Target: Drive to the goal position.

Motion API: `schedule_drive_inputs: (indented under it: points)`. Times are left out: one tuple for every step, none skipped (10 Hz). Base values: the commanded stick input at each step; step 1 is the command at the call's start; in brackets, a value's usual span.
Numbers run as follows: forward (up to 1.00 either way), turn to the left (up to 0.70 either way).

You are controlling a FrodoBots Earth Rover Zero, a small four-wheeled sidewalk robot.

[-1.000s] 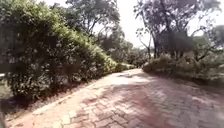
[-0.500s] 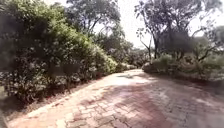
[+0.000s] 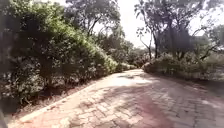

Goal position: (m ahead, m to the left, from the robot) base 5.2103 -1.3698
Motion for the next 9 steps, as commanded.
schedule_drive_inputs:
  points:
    - [0.3,0.0]
    - [0.3,0.0]
    - [0.3,0.0]
    - [0.3,0.0]
    - [0.3,0.0]
    - [0.3,0.0]
    - [0.3,0.0]
    - [0.3,0.0]
    - [0.3,0.0]
